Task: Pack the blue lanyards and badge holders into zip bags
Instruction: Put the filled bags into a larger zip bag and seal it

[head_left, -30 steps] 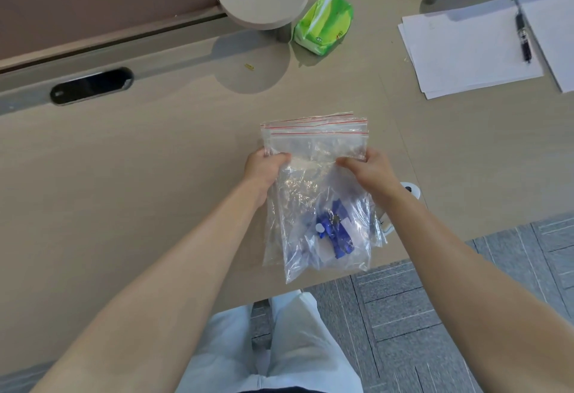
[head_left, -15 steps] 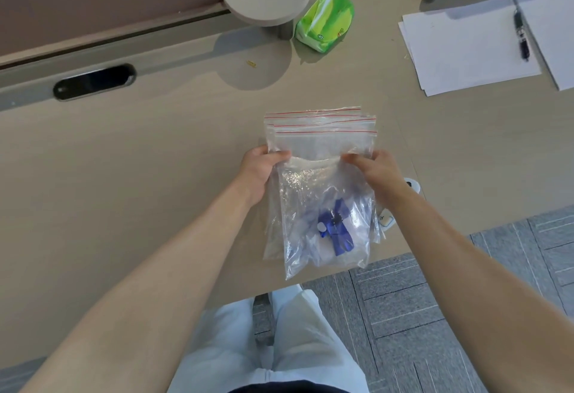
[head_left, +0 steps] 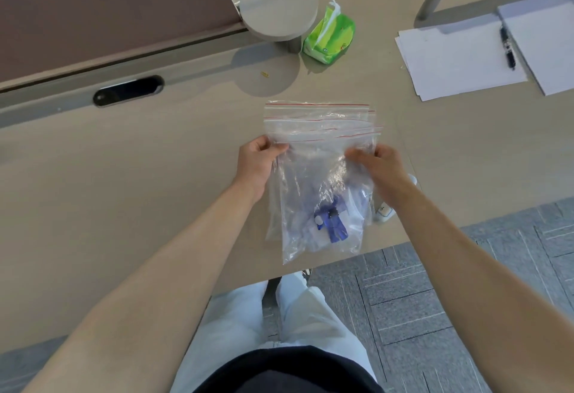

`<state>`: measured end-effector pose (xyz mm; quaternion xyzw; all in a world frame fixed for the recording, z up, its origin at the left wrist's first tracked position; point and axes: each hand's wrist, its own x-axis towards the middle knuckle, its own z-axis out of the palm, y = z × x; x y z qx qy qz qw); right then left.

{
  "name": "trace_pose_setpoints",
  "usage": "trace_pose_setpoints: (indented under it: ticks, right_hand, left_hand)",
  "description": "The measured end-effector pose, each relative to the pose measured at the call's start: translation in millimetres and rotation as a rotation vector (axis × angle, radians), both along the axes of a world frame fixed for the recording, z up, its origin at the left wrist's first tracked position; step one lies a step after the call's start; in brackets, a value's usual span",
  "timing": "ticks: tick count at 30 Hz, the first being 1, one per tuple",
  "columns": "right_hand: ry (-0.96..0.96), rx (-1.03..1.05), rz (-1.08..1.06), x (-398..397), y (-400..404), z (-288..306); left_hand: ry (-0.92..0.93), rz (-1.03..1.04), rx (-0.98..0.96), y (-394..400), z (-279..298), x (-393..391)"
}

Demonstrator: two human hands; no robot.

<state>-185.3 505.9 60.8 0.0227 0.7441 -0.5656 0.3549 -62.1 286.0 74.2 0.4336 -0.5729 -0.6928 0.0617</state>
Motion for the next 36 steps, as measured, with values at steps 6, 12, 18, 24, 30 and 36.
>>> trace_pose_setpoints:
  ticks: [6,12,18,24,30,36]
  right_hand:
    - [0.170,-0.009,-0.057,9,-17,47]
    - [0.266,-0.036,-0.109,17,-26,92]
    - [0.318,-0.045,-0.223,18,-5,129]
    - [0.337,-0.073,-0.340,19,53,154]
    - [0.353,-0.067,-0.407,5,155,163]
    - [0.340,-0.072,-0.399,-33,275,167]
  left_hand:
    - [0.102,0.046,-0.038,-9,51,3]
    - [0.226,0.019,-0.057,-20,89,1]
    - [0.305,-0.087,-0.052,-10,120,-14]
    - [0.370,-0.204,-0.056,42,145,-35]
    - [0.400,-0.283,-0.150,138,153,-66]
    - [0.401,-0.264,-0.198,260,154,-112]
